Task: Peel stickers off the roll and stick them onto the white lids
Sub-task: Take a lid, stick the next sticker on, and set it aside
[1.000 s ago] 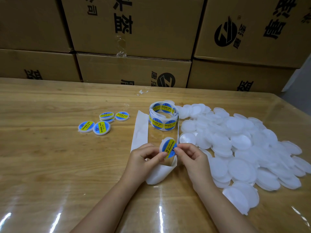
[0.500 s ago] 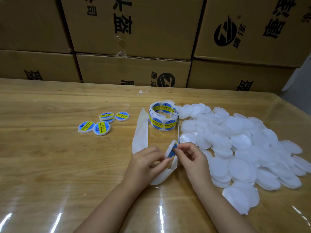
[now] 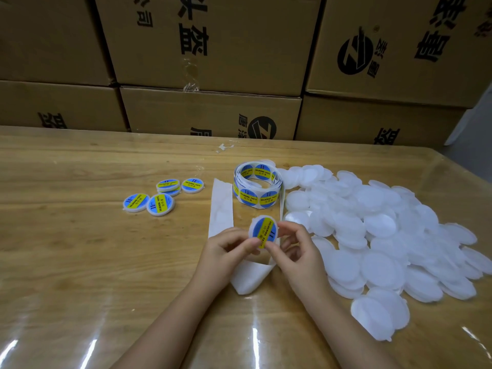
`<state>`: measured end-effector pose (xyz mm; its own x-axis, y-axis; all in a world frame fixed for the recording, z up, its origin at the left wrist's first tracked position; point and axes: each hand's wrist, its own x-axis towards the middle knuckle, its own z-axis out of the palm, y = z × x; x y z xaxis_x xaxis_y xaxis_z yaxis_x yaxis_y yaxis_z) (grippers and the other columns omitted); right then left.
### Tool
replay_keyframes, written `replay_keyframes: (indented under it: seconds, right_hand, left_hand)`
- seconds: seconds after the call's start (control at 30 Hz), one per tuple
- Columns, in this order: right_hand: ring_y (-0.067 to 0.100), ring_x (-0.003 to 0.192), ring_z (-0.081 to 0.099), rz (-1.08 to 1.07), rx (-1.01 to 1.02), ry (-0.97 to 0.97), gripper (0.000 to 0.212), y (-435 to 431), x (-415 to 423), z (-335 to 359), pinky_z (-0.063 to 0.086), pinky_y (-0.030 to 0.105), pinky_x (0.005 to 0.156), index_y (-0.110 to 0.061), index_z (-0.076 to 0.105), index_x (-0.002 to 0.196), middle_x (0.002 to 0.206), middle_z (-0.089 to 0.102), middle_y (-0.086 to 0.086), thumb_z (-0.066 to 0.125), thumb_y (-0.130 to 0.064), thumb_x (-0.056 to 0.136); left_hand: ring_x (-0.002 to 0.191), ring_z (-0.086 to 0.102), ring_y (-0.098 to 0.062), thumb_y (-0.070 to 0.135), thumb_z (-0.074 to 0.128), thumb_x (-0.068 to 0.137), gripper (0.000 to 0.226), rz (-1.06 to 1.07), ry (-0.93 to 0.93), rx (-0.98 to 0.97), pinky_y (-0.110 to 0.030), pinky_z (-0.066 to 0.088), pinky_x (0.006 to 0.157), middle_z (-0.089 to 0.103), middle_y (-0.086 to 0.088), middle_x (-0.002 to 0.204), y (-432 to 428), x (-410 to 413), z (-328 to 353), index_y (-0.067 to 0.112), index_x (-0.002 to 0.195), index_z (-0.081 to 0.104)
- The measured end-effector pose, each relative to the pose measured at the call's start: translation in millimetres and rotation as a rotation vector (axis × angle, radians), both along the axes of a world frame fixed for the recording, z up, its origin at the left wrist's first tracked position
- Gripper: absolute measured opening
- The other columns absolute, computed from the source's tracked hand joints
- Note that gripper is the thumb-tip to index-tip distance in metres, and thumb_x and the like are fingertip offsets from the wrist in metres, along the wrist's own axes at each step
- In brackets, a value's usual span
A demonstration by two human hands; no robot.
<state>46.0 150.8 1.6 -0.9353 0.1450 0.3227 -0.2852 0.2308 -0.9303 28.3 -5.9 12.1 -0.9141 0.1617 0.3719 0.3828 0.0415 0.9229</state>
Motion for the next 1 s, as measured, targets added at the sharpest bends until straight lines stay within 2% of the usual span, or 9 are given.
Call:
replay_keyframes:
  seconds: [0.1, 0.2, 0.33, 0.47, 0.53, 0.63, 0.7, 0.83, 1.0]
  right_hand:
    - [0.012, 0.077, 0.052, 0.026, 0.064, 0.002, 0.042, -3.3, 1.9, -0.2, 0.044, 0.018, 0.065, -0.041, 0.056, 0.110, 0.092, 0.062, -0.013, 0.072, -0.033, 0.072]
    - [0.012, 0.078, 0.053, 0.015, 0.052, 0.011, 0.043, -4.2, 3.2, 2.4, 0.044, 0.019, 0.065, -0.039, 0.056, 0.109, 0.091, 0.062, -0.010, 0.072, -0.031, 0.070]
    - [0.005, 0.073, 0.052, 0.082, -0.021, 0.007, 0.041, -3.1, 4.2, 5.4, 0.042, 0.016, 0.065, -0.030, 0.055, 0.111, 0.085, 0.065, -0.012, 0.067, -0.022, 0.073]
    - [0.004, 0.071, 0.052, 0.101, -0.086, -0.002, 0.036, -2.7, 4.2, 8.1, 0.043, 0.017, 0.067, -0.026, 0.056, 0.109, 0.078, 0.064, -0.011, 0.064, -0.018, 0.075]
    - [0.004, 0.069, 0.052, 0.103, -0.113, 0.004, 0.033, -2.4, 4.4, 9.3, 0.044, 0.017, 0.066, -0.025, 0.057, 0.107, 0.076, 0.064, -0.007, 0.063, -0.016, 0.076]
    - [0.008, 0.068, 0.053, 0.103, -0.147, 0.010, 0.028, -1.0, 3.3, 8.4, 0.043, 0.018, 0.065, -0.021, 0.059, 0.104, 0.074, 0.066, 0.000, 0.065, -0.001, 0.085]
    - [0.010, 0.069, 0.058, 0.097, -0.164, 0.001, 0.026, 0.1, 2.4, 7.1, 0.045, 0.019, 0.065, -0.018, 0.060, 0.101, 0.071, 0.066, 0.001, 0.060, 0.005, 0.087]
    - [0.008, 0.066, 0.064, 0.074, -0.203, -0.026, 0.012, 2.5, 0.5, 5.0, 0.047, 0.014, 0.065, -0.013, 0.058, 0.092, 0.067, 0.069, 0.007, 0.059, -0.001, 0.090]
    - [0.010, 0.066, 0.066, 0.067, -0.220, -0.055, 0.012, 1.5, -0.7, 3.6, 0.049, 0.015, 0.065, -0.016, 0.057, 0.090, 0.068, 0.067, 0.019, 0.061, -0.005, 0.089]
  left_hand:
    - [0.072, 0.060, -0.006, 0.025, 0.067, 0.081, 0.023, -0.049, -0.113, 0.091, -0.016, 0.044, 0.071, 0.066, 0.004, 0.068, -4.1, -2.5, -0.2, 0.006, 0.069, 0.071]
    - [0.071, 0.061, -0.005, 0.025, 0.064, 0.081, 0.021, -0.078, -0.155, 0.101, -0.014, 0.045, 0.071, 0.068, 0.004, 0.068, -4.0, -2.5, 0.4, 0.009, 0.069, 0.071]
    - [0.069, 0.061, -0.004, 0.027, 0.061, 0.080, 0.019, -0.092, -0.192, 0.114, -0.013, 0.046, 0.069, 0.068, 0.002, 0.067, -4.9, -3.2, 2.2, 0.021, 0.067, 0.073]
    - [0.069, 0.060, -0.004, 0.032, 0.068, 0.080, 0.017, -0.105, -0.197, 0.109, -0.013, 0.045, 0.069, 0.067, 0.003, 0.066, -6.0, -3.2, 2.1, 0.022, 0.068, 0.074]
    - [0.069, 0.061, -0.005, 0.032, 0.065, 0.079, 0.017, -0.115, -0.202, 0.115, -0.013, 0.046, 0.069, 0.066, 0.003, 0.066, -6.3, -3.1, 1.6, 0.022, 0.068, 0.074]
    - [0.071, 0.062, -0.010, 0.031, 0.063, 0.077, 0.017, -0.133, -0.226, 0.132, -0.018, 0.049, 0.071, 0.067, 0.001, 0.068, -6.4, -3.6, 1.8, 0.020, 0.071, 0.074]
    - [0.070, 0.062, -0.009, 0.030, 0.063, 0.077, 0.017, -0.150, -0.238, 0.148, -0.020, 0.050, 0.071, 0.068, 0.002, 0.070, -5.9, -3.3, 2.4, 0.019, 0.072, 0.075]
    - [0.064, 0.056, -0.003, 0.026, 0.061, 0.079, 0.017, -0.178, -0.252, 0.146, -0.015, 0.046, 0.064, 0.067, 0.007, 0.067, -5.5, -1.1, 3.6, 0.020, 0.070, 0.074]
    - [0.075, 0.057, -0.009, 0.031, 0.055, 0.083, 0.022, -0.187, -0.262, 0.115, -0.017, 0.045, 0.068, 0.070, 0.007, 0.079, -4.3, -1.7, 0.5, 0.025, 0.079, 0.076]
